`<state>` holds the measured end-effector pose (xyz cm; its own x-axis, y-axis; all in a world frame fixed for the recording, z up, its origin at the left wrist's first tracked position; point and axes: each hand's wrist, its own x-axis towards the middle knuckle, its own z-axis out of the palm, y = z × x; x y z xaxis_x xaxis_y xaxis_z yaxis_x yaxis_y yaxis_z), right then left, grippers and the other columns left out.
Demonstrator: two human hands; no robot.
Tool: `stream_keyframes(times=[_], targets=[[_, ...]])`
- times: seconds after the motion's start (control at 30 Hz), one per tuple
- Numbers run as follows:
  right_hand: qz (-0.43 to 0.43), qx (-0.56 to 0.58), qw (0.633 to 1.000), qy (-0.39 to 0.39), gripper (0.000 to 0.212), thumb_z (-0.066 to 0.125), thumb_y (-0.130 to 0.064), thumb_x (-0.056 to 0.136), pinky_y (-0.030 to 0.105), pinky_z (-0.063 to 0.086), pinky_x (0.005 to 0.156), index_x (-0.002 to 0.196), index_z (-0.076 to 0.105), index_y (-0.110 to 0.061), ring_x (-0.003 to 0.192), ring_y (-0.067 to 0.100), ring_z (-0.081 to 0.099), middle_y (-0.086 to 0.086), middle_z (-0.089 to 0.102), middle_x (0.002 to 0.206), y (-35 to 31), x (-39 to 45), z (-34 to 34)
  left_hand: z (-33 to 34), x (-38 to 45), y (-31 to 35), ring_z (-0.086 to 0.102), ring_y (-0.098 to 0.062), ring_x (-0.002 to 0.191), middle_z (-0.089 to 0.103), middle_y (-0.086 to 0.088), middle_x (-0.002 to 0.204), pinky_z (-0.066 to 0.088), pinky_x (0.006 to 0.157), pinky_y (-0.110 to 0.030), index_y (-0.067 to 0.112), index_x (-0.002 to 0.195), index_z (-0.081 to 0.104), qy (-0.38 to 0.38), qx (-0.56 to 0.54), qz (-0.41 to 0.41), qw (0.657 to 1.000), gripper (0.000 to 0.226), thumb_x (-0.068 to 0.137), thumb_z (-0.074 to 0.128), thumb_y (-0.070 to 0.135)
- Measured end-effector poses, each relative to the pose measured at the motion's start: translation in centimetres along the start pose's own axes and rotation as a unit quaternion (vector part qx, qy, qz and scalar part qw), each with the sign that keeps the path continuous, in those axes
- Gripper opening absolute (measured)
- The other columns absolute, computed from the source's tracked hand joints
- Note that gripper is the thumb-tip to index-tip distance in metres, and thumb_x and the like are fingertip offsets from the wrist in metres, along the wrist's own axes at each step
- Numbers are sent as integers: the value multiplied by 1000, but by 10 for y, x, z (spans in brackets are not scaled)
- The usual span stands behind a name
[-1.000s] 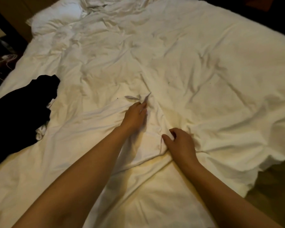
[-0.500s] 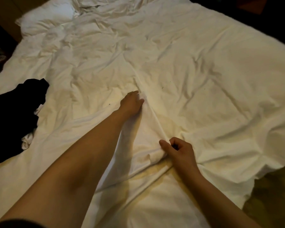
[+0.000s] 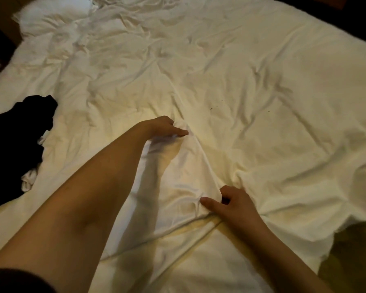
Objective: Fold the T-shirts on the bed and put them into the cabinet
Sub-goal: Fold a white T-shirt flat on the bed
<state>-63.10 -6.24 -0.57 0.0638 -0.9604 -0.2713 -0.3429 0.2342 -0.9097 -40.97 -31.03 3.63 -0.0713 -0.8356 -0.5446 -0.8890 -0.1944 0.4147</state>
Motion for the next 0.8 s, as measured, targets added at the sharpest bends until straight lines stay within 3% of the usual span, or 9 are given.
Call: stream_keyframes(times=[0.13,0.23,0.3,0.4,0.5,0.6,0.67,0.8], targets=[[-37,126,991,14,29,81,-32,80,27,47,64,80,67,-6,67,18,60,7,65,73,-2,-5,-4,-1,4,0,58,-17,66,62,-5,77,49,69,-28,7,91,67,7,-100,36,994,42,77,84,44],[-45,191,980,29,44,79,-37,74,40,48,64,83,61,3,67,29,58,25,60,78,3,-7,-4,4,3,6,53,-8,48,58,5,53,43,50,-18,15,77,60,45,-198,76,976,23,90,75,27],[-47,184,981,44,33,79,-26,79,36,43,61,81,55,-2,64,25,52,26,55,75,4,-9,-3,14,7,7,48,-4,41,55,6,50,39,45,-17,15,85,62,77,-196,89,973,14,92,72,22],[-25,130,988,80,19,75,-20,86,32,43,59,78,61,-12,58,21,50,14,57,66,8,-6,-2,24,11,8,56,-6,58,63,2,71,44,54,-21,16,102,67,100,-180,90,974,18,89,75,25],[-9,67,990,125,47,71,-34,88,26,33,54,59,45,-9,51,7,37,-5,38,51,8,-6,-5,23,16,9,59,-5,80,65,5,93,44,66,-18,14,112,67,125,-165,118,971,27,89,74,27],[0,49,986,160,52,65,-38,91,23,30,51,55,35,-17,50,7,33,-7,34,49,8,-10,-6,28,20,6,60,-14,85,66,-4,93,43,73,-26,3,105,70,152,-193,124,961,30,92,72,30],[4,26,985,170,52,63,-38,93,24,30,52,55,35,-17,49,8,33,-6,35,49,9,-11,-4,38,20,5,60,-16,83,65,-5,90,40,71,-26,4,98,70,170,-142,107,969,31,93,69,35],[9,-26,982,188,49,60,-33,95,31,34,53,57,37,-12,49,8,35,-3,37,51,11,-9,0,42,24,17,66,-30,99,67,-8,96,41,72,-30,4,105,70,207,-105,96,968,37,93,67,39]])
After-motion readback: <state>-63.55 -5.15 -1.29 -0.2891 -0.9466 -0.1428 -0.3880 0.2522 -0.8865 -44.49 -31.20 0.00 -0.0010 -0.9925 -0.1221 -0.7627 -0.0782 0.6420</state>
